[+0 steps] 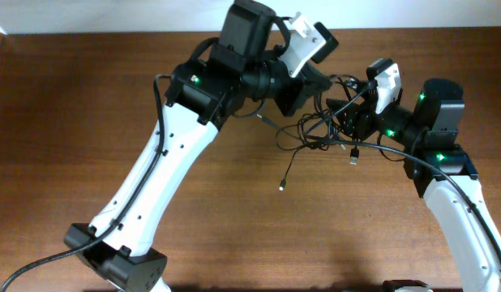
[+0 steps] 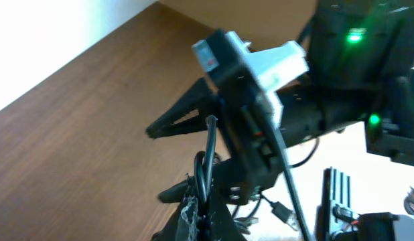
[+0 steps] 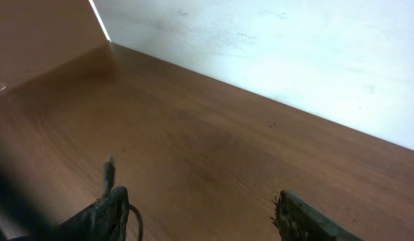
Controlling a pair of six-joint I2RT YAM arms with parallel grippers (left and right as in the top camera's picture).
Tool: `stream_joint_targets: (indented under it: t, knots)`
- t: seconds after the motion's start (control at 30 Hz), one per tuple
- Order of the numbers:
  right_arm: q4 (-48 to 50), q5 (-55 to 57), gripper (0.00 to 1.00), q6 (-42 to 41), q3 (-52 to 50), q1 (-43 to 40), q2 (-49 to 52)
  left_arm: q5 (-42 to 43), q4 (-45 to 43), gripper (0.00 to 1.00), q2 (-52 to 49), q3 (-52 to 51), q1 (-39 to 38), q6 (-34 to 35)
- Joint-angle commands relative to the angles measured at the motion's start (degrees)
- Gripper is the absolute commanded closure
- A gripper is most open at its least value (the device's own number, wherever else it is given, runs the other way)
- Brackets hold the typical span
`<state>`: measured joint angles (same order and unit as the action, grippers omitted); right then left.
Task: Untangle cables
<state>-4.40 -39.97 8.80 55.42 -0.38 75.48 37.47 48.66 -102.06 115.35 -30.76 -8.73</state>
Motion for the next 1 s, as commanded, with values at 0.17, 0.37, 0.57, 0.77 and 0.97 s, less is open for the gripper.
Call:
stream_joint_targets:
  t: [0.17,0.37,0.57,0.77,0.97]
  knots:
    - [-1.44,1.66,0.30,1.25,-0.76,-0.39,0.22,-10.56,-2.49,1.00,5.44,1.07,4.68,4.85]
    - [-3.80,1.68,0.30,1.46,-0.76,-0.39,0.22,-17.14,-2.99,1.00,5.44,1.07,4.68,6.16]
    - [-3.76,1.64,0.30,1.44,-0.76,-0.39,0.22,-24.87,-2.84,1.00,5.44,1.05,4.68,7.26]
    - [7.43,-8.33,0.24,-1.14,-0.76,-0.39,0.22,-24.68,-0.13,1.00,5.44,1.05,4.52,7.23]
    - [18.88,-15.13,0.20,-6.64,-0.76,-0.39,0.22,-21.59,0.48,1.00,5.44,1.05,4.52,7.26]
